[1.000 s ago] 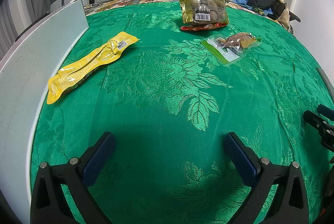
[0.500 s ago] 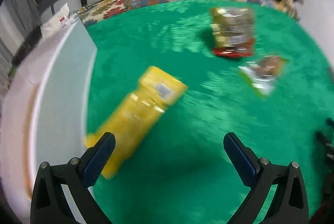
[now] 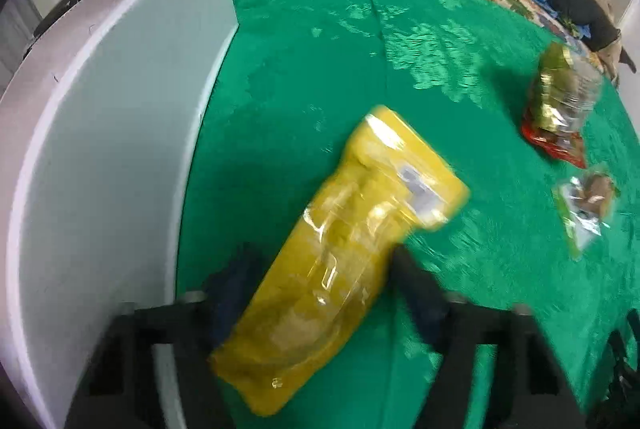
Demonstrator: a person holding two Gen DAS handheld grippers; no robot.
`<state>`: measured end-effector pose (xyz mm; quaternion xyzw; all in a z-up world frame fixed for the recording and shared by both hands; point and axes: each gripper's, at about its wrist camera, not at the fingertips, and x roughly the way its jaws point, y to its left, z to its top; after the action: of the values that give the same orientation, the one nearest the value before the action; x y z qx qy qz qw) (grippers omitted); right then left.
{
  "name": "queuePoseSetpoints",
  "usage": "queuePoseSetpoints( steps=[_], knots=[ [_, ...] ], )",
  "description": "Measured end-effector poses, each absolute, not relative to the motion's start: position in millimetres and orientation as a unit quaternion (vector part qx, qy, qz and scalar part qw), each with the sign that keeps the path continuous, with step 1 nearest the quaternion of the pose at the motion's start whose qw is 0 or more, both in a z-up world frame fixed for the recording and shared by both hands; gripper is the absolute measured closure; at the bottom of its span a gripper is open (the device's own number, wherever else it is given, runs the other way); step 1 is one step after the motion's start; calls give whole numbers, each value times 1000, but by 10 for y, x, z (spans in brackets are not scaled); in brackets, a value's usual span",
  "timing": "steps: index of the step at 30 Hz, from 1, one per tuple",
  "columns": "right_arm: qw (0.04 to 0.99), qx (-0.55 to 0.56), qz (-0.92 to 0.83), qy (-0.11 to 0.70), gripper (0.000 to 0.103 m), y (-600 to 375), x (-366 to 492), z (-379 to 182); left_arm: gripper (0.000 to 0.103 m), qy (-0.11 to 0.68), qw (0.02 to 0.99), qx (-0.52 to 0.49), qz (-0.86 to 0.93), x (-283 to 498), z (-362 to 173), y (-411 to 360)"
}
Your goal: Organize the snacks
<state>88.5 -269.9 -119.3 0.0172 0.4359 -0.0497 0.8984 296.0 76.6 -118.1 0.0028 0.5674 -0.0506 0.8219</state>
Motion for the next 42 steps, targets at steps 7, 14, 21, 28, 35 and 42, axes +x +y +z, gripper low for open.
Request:
queuePoseSetpoints(
  steps=[7,14,21,28,35,42],
  knots=[
    [898,17,-50,436,20,-2700,883,-1192,63,601,790,-70,-94,2348,-1109,545],
    [898,17,-50,436,20,-2700,882,-1192,7,546,837,-14,-32,2151,-1231,439],
    [898,17,-50,436,20,-2701,882,-1193,0,484,875,-11,1,1941,-1317,601],
    [898,17,-50,436,20,-2700,881,-1191,0,462,887,-10,-1,1841,-1328,627],
    [898,17,-50,436,20,-2702,882,-1192,54,447,893,29,-52,1764,-1223,424],
    [898,17,-50,436,20,-2700,880,-1190,56,461,883,21,-87,1463,-1185,380]
  ],
)
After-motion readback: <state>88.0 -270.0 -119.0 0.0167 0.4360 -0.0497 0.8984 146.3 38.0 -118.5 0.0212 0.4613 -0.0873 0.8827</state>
